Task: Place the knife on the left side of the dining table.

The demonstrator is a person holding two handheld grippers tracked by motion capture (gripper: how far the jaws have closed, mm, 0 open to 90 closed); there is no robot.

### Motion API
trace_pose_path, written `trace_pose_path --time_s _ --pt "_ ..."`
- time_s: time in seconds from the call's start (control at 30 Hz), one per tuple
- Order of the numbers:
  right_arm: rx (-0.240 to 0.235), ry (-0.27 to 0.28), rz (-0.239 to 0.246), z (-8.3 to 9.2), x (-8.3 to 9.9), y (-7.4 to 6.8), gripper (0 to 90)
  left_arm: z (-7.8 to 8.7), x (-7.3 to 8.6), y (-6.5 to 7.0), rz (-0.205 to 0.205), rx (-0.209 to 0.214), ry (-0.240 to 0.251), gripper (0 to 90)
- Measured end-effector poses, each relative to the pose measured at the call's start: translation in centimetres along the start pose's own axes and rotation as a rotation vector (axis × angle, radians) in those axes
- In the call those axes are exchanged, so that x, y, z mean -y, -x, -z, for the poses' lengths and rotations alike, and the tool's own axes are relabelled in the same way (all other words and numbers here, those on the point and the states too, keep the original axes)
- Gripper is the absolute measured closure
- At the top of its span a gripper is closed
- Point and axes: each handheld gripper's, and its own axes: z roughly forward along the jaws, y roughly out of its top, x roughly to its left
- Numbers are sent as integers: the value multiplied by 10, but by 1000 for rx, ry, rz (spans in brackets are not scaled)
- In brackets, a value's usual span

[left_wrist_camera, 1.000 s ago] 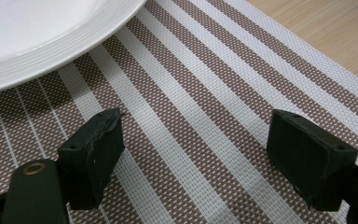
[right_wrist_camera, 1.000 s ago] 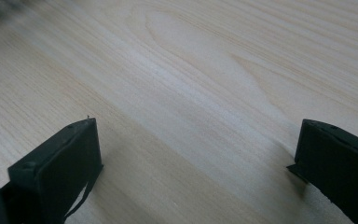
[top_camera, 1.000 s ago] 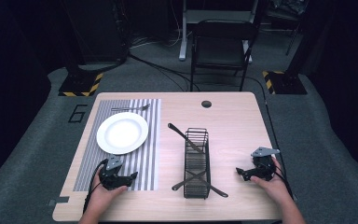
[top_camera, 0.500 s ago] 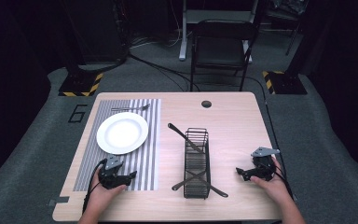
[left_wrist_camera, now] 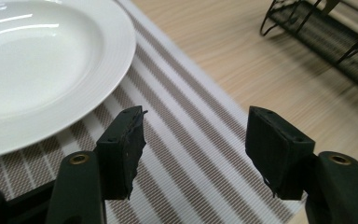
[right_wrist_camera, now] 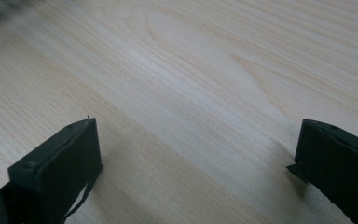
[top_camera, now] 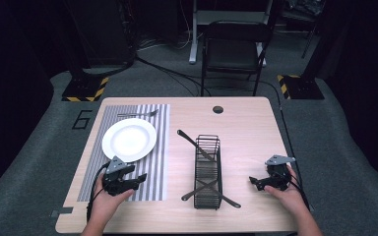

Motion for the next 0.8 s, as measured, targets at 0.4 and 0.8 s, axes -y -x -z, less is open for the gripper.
trace_pose_path --time_s 0.4,0.8 --pt "1 0 0 0 0 0 0 0 -55 25 -28 46 69 440" --pt "0 0 0 0 0 0 0 -15 -81 41 -27 93 103 455"
